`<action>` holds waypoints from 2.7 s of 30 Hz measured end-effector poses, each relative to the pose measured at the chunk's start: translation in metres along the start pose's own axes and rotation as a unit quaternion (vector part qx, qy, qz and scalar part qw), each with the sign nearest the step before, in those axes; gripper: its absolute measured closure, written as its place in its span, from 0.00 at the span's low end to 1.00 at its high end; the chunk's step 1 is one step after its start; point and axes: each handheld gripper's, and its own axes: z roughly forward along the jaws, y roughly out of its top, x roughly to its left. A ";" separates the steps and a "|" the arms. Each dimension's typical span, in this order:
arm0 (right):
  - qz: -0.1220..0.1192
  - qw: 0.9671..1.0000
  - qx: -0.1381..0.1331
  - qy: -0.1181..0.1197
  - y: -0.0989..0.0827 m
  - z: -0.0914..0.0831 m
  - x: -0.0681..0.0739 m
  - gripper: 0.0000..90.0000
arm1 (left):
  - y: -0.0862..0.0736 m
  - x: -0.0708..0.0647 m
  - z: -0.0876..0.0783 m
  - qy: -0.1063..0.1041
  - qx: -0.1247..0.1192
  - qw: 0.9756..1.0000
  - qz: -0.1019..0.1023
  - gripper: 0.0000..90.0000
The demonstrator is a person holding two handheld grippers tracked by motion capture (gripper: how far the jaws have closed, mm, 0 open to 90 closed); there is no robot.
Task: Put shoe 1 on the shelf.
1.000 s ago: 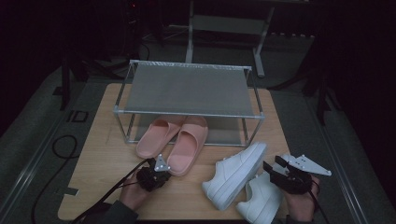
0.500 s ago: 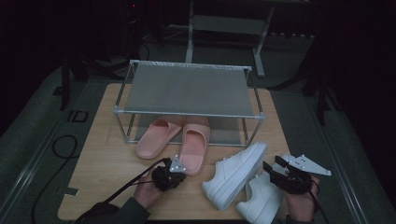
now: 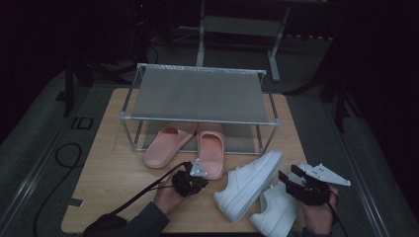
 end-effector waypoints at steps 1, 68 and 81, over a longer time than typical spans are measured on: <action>0.000 1.000 0.000 0.000 0.000 0.000 0.000 0.48 | 0.001 0.001 0.001 0.001 -0.001 1.000 -0.001 0.96; 0.002 1.000 -0.002 -0.002 -0.001 -0.002 -0.003 0.48 | 0.032 0.067 0.003 0.067 -0.032 0.996 -0.044 0.93; 0.002 1.000 -0.002 -0.003 -0.001 -0.002 -0.003 0.48 | -0.001 0.075 -0.048 0.098 -0.032 0.993 -0.055 0.80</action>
